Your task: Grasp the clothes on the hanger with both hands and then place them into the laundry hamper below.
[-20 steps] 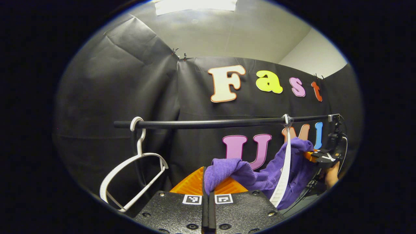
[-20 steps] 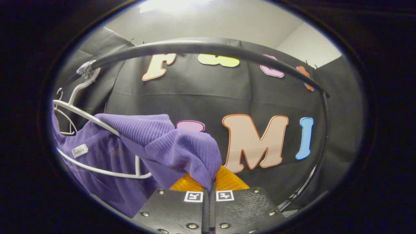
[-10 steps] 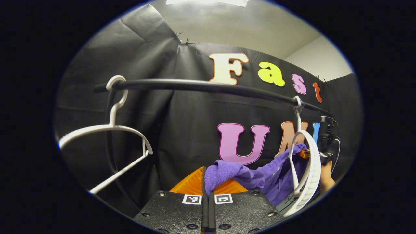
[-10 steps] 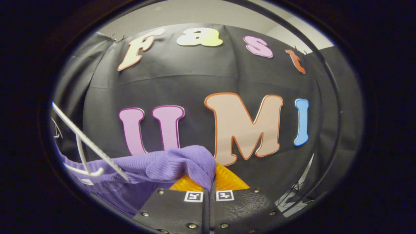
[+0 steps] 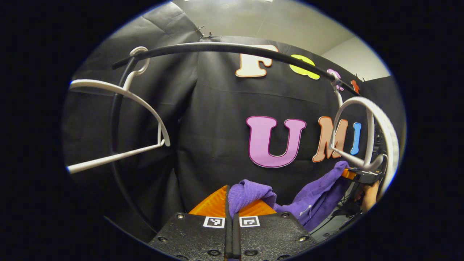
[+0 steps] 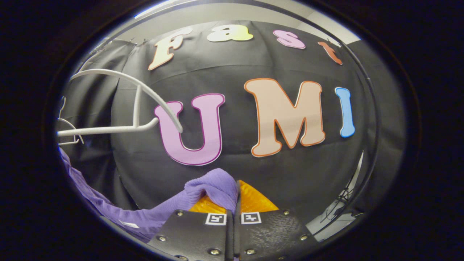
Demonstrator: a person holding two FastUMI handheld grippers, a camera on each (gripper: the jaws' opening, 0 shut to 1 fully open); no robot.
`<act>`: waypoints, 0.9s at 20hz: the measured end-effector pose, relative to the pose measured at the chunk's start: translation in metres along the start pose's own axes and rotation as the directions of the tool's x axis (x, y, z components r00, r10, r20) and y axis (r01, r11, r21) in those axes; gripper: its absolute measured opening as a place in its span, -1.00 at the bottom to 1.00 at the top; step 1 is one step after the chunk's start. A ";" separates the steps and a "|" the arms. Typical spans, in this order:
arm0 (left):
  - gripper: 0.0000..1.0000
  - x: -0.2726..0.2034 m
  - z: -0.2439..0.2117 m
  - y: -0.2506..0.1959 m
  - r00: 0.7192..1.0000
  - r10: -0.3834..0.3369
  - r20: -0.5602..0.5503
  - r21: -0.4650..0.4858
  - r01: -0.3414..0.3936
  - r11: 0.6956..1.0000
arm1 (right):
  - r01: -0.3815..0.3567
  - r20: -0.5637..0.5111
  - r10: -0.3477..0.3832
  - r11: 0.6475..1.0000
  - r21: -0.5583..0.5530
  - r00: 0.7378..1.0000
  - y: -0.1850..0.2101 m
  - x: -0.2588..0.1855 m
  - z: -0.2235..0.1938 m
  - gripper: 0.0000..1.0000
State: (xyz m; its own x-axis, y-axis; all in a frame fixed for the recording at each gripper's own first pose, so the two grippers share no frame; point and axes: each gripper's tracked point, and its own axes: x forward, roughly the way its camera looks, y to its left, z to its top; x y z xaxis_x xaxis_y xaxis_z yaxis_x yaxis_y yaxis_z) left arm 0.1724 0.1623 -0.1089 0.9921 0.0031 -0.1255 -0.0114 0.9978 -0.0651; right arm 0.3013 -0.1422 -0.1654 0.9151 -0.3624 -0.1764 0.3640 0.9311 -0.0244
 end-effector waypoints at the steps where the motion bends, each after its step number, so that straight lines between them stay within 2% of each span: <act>1: -0.99 -0.002 -0.005 0.002 1.000 0.008 -0.001 0.005 -0.008 1.000 | -0.004 0.004 0.004 1.000 0.014 1.000 0.001 -0.008 0.000 -0.99; 7: -1.00 -0.025 -0.013 0.003 1.000 0.009 0.012 -0.005 -0.009 1.000 | -0.041 0.028 0.040 0.999 0.035 0.999 0.004 -0.047 0.012 -0.99; 9: -0.99 -0.034 -0.013 -0.004 1.000 -0.005 0.028 -0.016 0.005 1.000 | -0.019 0.051 0.018 1.000 0.024 0.999 -0.003 -0.071 0.018 -0.99; 10: -0.98 -0.040 -0.015 -0.006 0.999 -0.009 0.036 -0.022 0.010 1.000 | -0.016 0.061 0.015 1.000 0.019 0.998 -0.003 -0.081 0.020 -0.92; 11: -0.98 -0.044 -0.018 -0.006 0.999 -0.006 0.052 -0.025 0.007 1.000 | -0.011 0.073 0.010 1.000 0.015 0.997 -0.003 -0.089 0.021 -0.99; 18: -0.99 -0.060 -0.049 -0.019 0.997 0.036 0.068 -0.012 -0.035 0.999 | -0.037 0.090 0.036 0.999 0.011 0.995 0.023 -0.165 0.000 -0.97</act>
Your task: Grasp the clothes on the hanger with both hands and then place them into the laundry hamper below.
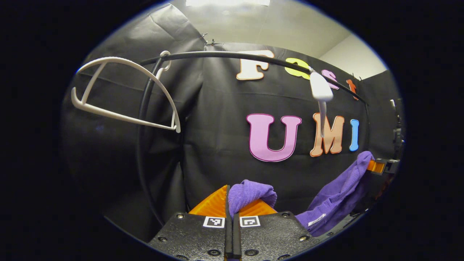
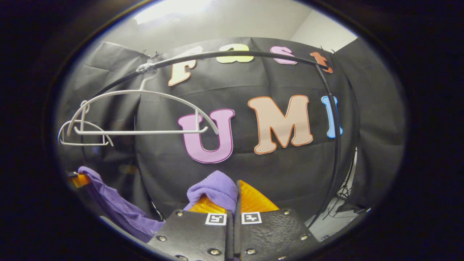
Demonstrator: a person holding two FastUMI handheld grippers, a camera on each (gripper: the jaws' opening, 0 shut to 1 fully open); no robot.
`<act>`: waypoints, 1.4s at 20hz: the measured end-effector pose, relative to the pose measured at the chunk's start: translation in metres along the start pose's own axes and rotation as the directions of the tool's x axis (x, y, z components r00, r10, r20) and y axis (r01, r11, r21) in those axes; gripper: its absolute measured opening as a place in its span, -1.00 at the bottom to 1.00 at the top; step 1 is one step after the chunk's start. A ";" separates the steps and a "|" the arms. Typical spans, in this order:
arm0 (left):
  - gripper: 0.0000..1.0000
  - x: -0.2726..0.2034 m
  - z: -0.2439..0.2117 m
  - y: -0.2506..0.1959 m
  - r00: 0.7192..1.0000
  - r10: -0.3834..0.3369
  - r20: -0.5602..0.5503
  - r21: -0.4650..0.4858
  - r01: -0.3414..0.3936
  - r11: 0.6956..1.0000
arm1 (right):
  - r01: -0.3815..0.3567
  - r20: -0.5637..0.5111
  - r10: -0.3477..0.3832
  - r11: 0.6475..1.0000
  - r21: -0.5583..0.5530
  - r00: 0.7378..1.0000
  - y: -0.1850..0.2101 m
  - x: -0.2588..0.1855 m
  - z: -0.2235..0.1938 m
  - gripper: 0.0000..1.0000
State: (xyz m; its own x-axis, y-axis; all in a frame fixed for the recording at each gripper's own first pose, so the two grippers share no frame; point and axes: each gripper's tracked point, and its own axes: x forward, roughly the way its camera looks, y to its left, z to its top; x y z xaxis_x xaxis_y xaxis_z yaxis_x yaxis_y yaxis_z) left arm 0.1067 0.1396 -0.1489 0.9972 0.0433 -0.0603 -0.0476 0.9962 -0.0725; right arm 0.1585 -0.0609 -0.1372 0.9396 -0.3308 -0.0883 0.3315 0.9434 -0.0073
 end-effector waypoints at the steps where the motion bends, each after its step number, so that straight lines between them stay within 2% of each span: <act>1: -0.98 -0.005 -0.002 -0.004 1.000 -0.001 -0.001 -0.015 0.001 1.000 | -0.008 -0.001 0.008 1.000 0.008 1.000 0.006 -0.010 -0.003 -0.98; 6: -0.98 -0.014 -0.005 -0.037 0.999 -0.054 -0.003 -0.024 0.054 0.998 | -0.065 -0.009 0.065 0.998 0.007 0.998 0.031 -0.039 -0.001 -0.98; 11: -0.98 -0.011 -0.013 -0.070 0.996 -0.093 -0.011 -0.056 0.092 0.994 | -0.075 -0.013 0.076 0.996 0.037 0.997 0.037 -0.043 -0.006 -0.98; 15: -0.98 -0.003 -0.043 -0.110 0.987 -0.152 -0.059 -0.045 0.149 0.988 | -0.077 -0.031 0.078 0.996 0.036 0.996 0.041 -0.044 -0.020 -0.98; 19: -0.98 0.010 -0.073 -0.153 0.969 -0.226 -0.097 -0.045 0.222 0.974 | -0.067 -0.034 0.068 0.998 0.007 0.997 0.039 -0.044 -0.026 -0.98; 22: -0.98 0.023 -0.086 -0.177 0.959 -0.268 -0.087 -0.060 0.264 0.963 | -0.055 -0.027 0.055 0.998 0.010 0.998 0.035 -0.043 -0.030 -0.97; 26: -0.98 0.034 -0.105 -0.186 0.957 -0.281 -0.078 -0.081 0.275 0.958 | 0.004 0.001 -0.004 1.000 -0.010 1.000 0.020 -0.038 -0.038 -0.97; 28: -0.98 0.042 -0.118 -0.184 0.959 -0.272 -0.082 -0.066 0.267 0.962 | 0.006 0.010 -0.006 1.000 0.004 1.000 0.020 -0.034 -0.049 -0.97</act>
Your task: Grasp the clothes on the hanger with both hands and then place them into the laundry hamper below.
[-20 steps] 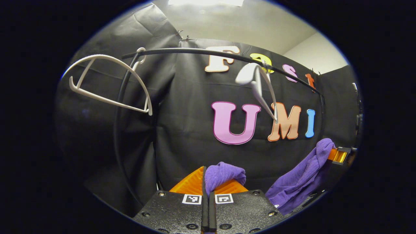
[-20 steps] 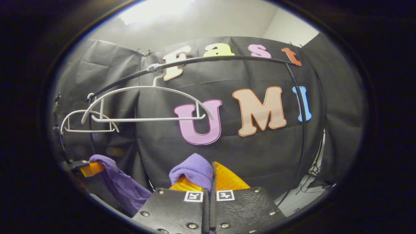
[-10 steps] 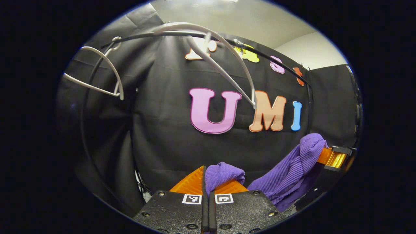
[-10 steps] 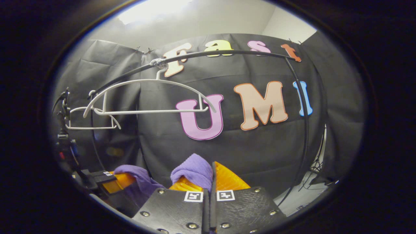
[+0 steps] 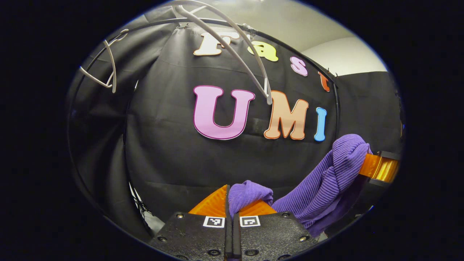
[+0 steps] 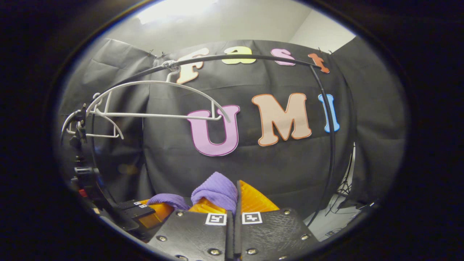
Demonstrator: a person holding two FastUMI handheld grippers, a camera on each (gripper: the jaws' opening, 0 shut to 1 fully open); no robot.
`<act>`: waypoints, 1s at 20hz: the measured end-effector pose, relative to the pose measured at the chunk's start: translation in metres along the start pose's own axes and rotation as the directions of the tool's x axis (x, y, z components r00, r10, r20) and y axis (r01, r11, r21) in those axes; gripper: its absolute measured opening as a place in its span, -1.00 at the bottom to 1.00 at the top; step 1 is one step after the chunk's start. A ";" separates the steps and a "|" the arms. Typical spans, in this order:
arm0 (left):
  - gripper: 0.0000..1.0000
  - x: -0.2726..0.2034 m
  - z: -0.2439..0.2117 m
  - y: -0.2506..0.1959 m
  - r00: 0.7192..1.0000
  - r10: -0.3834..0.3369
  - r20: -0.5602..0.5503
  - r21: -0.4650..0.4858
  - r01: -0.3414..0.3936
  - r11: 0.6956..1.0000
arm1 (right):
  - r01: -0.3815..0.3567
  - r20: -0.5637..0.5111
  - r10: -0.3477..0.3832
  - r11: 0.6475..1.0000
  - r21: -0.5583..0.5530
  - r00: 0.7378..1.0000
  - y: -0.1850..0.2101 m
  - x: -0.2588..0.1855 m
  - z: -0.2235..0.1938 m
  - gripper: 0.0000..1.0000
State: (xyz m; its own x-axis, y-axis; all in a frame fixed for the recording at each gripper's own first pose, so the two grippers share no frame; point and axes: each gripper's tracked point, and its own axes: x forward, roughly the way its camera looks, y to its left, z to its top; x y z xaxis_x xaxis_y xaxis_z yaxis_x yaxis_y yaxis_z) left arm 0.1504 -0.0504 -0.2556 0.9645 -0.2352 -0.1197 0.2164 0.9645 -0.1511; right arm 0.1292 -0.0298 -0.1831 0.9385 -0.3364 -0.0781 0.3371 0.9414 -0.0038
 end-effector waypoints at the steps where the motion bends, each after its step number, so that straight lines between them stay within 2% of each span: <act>1: -0.98 -0.001 -0.006 0.004 1.000 -0.003 0.000 0.007 0.003 1.000 | -0.002 -0.003 0.002 1.000 0.009 1.000 0.000 0.002 -0.008 -0.98; 4: -0.98 0.004 -0.025 0.004 1.000 -0.022 -0.003 0.001 0.022 1.000 | -0.009 -0.027 0.009 1.000 0.019 1.000 0.004 0.011 -0.036 -0.97; 12: -0.96 0.014 -0.104 0.043 0.992 0.049 -0.115 -0.008 -0.050 0.999 | -0.032 -0.146 0.041 0.998 0.062 0.988 0.020 0.031 -0.141 -0.97; 16: -0.96 0.013 -0.159 0.051 0.980 0.067 -0.187 0.021 -0.065 0.998 | -0.021 -0.278 0.032 0.999 0.045 0.960 0.016 0.034 -0.214 -0.96; 20: -0.96 0.013 -0.209 0.063 0.952 0.091 -0.291 0.021 -0.088 0.996 | -0.002 -0.358 0.000 1.000 -0.006 0.934 0.005 0.030 -0.260 -0.97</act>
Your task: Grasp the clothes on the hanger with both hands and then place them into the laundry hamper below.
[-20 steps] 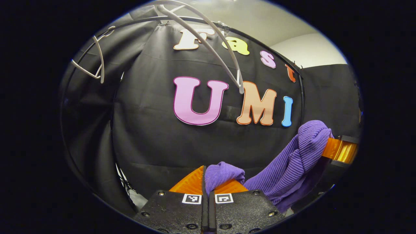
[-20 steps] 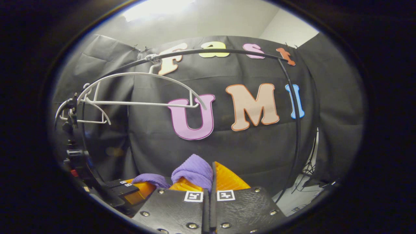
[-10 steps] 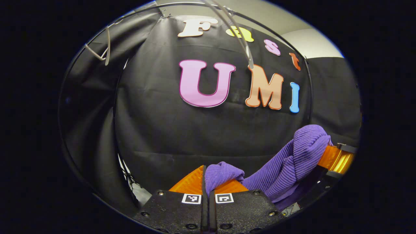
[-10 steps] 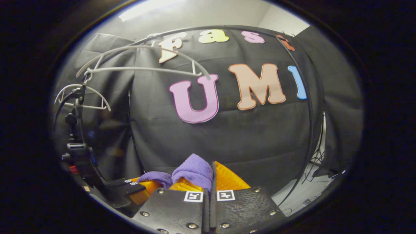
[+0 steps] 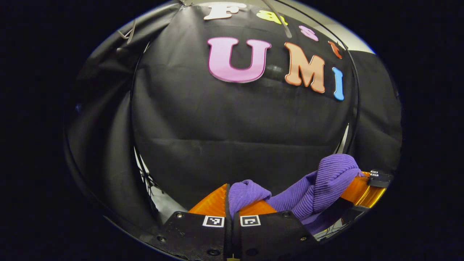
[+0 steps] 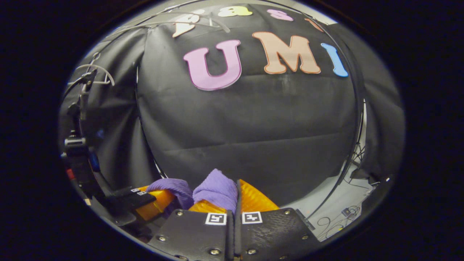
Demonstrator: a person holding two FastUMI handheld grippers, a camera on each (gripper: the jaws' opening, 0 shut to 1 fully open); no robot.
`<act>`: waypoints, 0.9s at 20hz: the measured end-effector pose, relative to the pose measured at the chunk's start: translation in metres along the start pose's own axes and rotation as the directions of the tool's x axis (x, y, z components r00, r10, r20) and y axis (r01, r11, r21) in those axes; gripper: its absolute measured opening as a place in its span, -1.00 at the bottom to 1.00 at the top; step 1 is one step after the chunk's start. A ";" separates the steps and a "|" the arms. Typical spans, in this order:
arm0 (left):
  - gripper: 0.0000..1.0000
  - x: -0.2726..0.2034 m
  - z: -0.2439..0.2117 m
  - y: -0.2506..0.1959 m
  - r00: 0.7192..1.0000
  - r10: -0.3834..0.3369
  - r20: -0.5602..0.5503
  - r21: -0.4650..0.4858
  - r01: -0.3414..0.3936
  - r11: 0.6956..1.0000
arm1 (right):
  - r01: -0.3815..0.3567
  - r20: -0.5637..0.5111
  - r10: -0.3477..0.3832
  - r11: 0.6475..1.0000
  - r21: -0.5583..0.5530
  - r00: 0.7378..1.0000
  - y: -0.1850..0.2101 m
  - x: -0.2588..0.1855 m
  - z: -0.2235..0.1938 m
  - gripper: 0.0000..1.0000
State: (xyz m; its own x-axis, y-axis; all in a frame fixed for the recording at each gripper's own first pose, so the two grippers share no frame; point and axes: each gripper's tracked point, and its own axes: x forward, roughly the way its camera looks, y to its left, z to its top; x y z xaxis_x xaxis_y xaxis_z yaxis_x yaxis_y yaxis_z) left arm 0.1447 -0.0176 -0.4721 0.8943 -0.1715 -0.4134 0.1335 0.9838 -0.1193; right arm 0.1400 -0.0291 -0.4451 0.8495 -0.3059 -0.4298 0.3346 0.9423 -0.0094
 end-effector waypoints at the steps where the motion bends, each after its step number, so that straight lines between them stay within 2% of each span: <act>1: -0.96 0.004 -0.009 0.000 1.000 0.002 -0.021 -0.002 -0.002 1.000 | 0.010 -0.023 -0.010 1.000 -0.011 1.000 -0.005 0.003 -0.012 -0.97; 6: -0.96 0.009 -0.060 0.012 0.986 0.019 -0.165 -0.031 -0.024 0.999 | 0.061 -0.125 -0.068 0.996 -0.063 0.990 -0.027 0.020 -0.062 -0.97; 9: -0.96 0.014 -0.081 0.014 0.975 0.037 -0.218 0.001 -0.038 0.999 | 0.073 -0.198 -0.090 0.993 -0.092 0.976 -0.037 0.028 -0.094 -0.96; 18: -0.94 0.021 -0.156 0.016 0.903 0.061 -0.425 0.019 -0.058 0.998 | 0.096 -0.347 -0.124 0.991 -0.098 0.929 -0.057 0.039 -0.156 -0.96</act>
State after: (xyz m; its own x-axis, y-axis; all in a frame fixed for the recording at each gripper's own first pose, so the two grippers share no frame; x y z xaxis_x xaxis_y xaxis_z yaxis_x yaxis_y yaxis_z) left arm 0.0987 -0.0135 -0.6232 0.6344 -0.1170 -0.7641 0.0893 0.9930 -0.0778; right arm 0.0903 -0.0730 -0.6019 0.6063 -0.3543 -0.7120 0.3725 0.9175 -0.1393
